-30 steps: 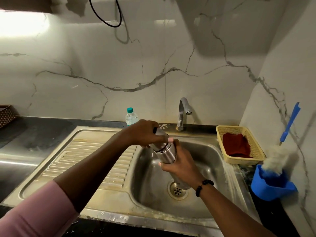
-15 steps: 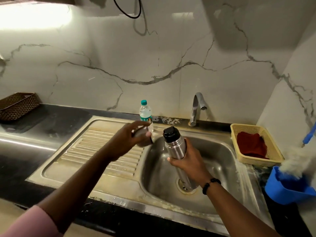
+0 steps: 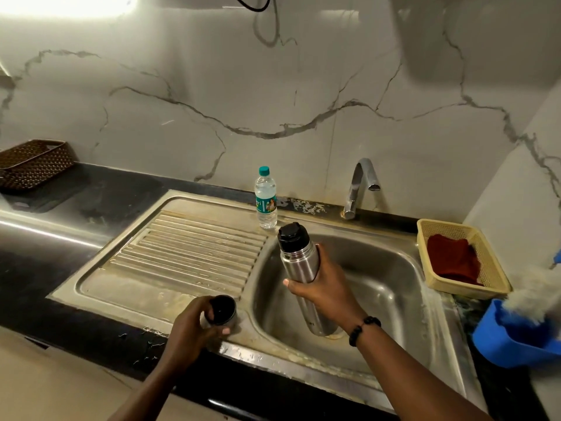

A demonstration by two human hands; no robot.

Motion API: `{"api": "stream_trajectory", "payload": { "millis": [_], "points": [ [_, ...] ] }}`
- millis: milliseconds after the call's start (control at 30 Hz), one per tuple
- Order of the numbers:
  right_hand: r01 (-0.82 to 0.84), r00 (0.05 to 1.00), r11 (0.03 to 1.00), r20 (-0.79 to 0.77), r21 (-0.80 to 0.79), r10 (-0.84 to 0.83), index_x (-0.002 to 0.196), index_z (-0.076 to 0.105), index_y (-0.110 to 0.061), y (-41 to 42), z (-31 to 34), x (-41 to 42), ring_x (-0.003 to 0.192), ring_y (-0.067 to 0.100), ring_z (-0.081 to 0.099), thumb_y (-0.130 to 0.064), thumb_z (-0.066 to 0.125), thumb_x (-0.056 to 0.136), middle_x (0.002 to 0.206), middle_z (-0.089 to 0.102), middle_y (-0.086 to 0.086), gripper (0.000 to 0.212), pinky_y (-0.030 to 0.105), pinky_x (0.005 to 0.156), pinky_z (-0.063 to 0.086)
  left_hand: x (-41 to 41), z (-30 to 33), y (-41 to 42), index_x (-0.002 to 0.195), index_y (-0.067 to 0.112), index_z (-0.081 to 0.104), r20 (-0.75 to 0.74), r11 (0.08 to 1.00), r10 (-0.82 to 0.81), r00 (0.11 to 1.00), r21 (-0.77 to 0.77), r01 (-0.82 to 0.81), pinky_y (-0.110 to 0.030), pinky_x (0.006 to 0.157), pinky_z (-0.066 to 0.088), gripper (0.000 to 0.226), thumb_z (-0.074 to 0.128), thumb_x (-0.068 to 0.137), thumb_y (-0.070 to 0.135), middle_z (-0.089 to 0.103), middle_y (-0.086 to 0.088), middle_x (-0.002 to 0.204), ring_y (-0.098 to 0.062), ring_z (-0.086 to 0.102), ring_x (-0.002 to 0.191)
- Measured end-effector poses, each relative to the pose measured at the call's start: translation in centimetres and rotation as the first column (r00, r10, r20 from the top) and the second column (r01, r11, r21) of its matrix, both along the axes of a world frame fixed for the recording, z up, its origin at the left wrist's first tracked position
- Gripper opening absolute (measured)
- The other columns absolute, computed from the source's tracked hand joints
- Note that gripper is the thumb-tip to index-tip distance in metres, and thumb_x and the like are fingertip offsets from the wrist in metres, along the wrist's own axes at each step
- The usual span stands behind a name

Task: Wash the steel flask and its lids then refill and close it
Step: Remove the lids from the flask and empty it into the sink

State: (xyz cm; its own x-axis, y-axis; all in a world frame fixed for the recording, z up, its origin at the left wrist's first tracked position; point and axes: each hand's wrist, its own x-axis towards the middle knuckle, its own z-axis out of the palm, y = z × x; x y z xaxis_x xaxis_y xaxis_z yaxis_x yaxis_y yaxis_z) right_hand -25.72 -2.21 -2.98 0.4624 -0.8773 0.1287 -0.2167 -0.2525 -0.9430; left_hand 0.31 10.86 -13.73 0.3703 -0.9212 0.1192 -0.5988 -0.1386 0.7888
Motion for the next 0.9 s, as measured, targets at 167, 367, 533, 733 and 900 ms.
{"api": "stream_trajectory", "payload": {
  "millis": [167, 367, 533, 733, 900],
  "points": [
    [-0.007, 1.0, 1.0, -0.029, 0.004, 0.007, 0.116, 0.05, -0.032, 0.1, 0.4, 0.0, 0.09, -0.003, 0.064, -0.022, 0.087, 0.07, 0.103, 0.066, -0.014, 0.059, 0.007, 0.068, 0.049, -0.3, 1.2, -0.1, 0.116, 0.024, 0.053, 0.155, 0.998, 0.039, 0.987, -0.057, -0.03, -0.032, 0.099, 0.035, 0.077, 0.076, 0.055, 0.064, 0.041, 0.003, 0.143, -0.014, 0.038, 0.125],
    [-0.058, 0.998, 0.998, -0.028, 0.018, 0.059, 0.117, 0.049, -0.039, 0.2, 1.5, -0.3, 0.094, -0.001, 0.063, -0.023, 0.086, 0.071, 0.106, 0.064, -0.018, 0.062, 0.014, 0.072, 0.052, -4.6, 11.1, -4.0, 0.137, 0.015, 0.047, -0.031, 0.905, -0.069, 0.997, -0.422, 0.049, -0.041, 0.107, 0.043, 0.081, 0.07, 0.077, 0.064, 0.046, 0.003, 0.144, -0.014, 0.044, 0.135],
    [-0.188, 0.982, 0.978, -0.01, 0.087, 0.19, 0.128, 0.048, -0.038, 0.0, 3.0, -1.0, 0.104, 0.005, 0.065, -0.022, 0.087, 0.071, 0.116, 0.066, -0.013, 0.071, 0.03, 0.088, 0.055, -8.9, 19.1, -8.8, 0.138, 0.02, 0.046, -0.258, 0.817, -0.573, 0.778, -0.246, 0.521, -0.033, 0.107, 0.046, 0.068, 0.079, 0.079, 0.027, 0.059, 0.007, 0.136, -0.012, 0.052, 0.132],
    [-0.085, 0.996, 0.994, 0.034, 0.064, 0.083, 0.13, 0.048, -0.034, 0.5, 3.9, -1.6, 0.1, 0.004, 0.066, -0.021, 0.086, 0.071, 0.112, 0.068, -0.01, 0.071, 0.022, 0.082, 0.055, -13.3, 19.3, -11.2, 0.096, 0.019, 0.067, -0.345, 0.904, -0.369, 0.863, -0.348, 0.248, -0.048, 0.091, 0.057, 0.018, 0.079, 0.082, 0.017, 0.071, -0.003, 0.097, -0.02, 0.069, 0.098],
    [0.092, 0.99, 0.996, 0.107, -0.015, -0.09, 0.117, 0.051, -0.028, 0.7, 3.6, -1.5, 0.096, 0.001, 0.067, -0.011, 0.086, 0.07, 0.11, 0.068, -0.006, 0.061, 0.015, 0.072, 0.053, -17.5, 19.2, -12.0, 0.099, 0.023, 0.061, -0.413, 0.946, 0.055, 0.909, -0.27, -0.18, -0.034, 0.088, 0.055, 0.025, 0.077, 0.084, 0.036, 0.068, 0.009, 0.092, -0.005, 0.064, 0.089]
  ]
}}
